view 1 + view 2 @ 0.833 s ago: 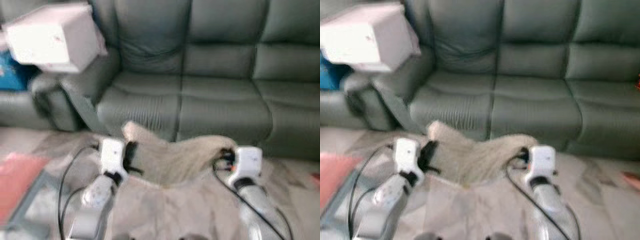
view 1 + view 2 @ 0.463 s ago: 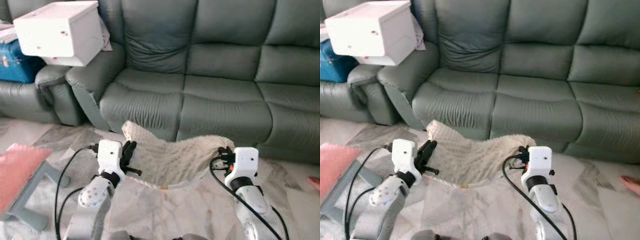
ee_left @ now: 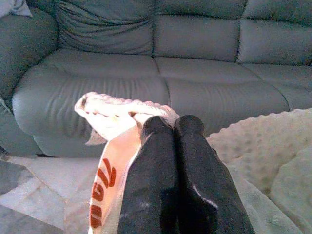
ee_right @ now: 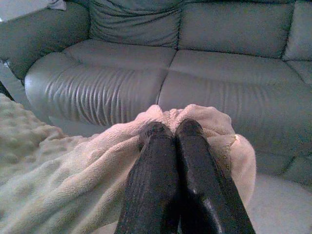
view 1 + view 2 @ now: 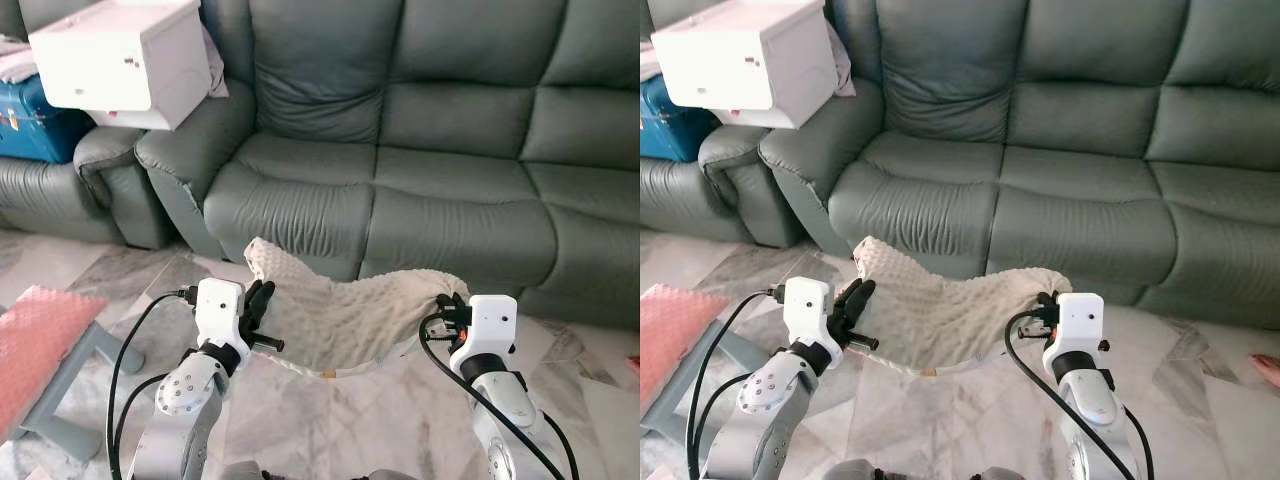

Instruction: Move the pillow to the sofa

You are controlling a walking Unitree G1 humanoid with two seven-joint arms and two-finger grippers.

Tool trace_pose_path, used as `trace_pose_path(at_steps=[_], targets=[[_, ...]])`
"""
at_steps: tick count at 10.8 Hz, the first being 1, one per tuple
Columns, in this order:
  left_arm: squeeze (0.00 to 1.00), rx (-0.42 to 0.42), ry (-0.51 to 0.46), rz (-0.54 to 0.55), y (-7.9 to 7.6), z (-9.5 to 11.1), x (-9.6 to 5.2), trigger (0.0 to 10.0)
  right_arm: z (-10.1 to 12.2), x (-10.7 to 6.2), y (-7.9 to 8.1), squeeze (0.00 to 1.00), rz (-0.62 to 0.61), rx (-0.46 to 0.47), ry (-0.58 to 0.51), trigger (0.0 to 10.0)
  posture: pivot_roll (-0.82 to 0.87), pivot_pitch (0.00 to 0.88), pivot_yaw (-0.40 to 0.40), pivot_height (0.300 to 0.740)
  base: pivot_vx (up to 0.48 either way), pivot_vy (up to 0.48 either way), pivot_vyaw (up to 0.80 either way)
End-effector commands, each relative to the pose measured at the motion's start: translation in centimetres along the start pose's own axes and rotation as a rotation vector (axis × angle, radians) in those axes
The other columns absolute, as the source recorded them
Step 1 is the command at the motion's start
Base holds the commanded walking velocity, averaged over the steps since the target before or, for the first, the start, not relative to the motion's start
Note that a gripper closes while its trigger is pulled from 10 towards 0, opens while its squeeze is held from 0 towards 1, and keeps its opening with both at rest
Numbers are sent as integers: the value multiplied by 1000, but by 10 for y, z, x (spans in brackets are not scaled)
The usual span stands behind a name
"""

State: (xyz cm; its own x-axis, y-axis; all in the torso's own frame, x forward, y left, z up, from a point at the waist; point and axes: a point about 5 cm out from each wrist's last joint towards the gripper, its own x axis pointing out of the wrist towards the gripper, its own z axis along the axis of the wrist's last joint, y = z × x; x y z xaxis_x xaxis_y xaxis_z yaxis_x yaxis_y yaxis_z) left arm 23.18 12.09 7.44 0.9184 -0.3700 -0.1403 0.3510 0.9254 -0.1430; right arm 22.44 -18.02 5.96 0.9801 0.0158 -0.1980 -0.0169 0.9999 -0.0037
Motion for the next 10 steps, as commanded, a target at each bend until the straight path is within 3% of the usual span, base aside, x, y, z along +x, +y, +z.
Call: trace_pose_path(at_steps=[1,10], targets=[[0,11,-36,-23,-3,9,1,10000,6,3,0,0,-6,6,-24,10000,-49,0,13,740,0,0,-506],[0,5,-34,-41,-5,9,2,10000,5,4,1,0,-8,6,-16,10000,-51,0,14,740,295,0,-681]])
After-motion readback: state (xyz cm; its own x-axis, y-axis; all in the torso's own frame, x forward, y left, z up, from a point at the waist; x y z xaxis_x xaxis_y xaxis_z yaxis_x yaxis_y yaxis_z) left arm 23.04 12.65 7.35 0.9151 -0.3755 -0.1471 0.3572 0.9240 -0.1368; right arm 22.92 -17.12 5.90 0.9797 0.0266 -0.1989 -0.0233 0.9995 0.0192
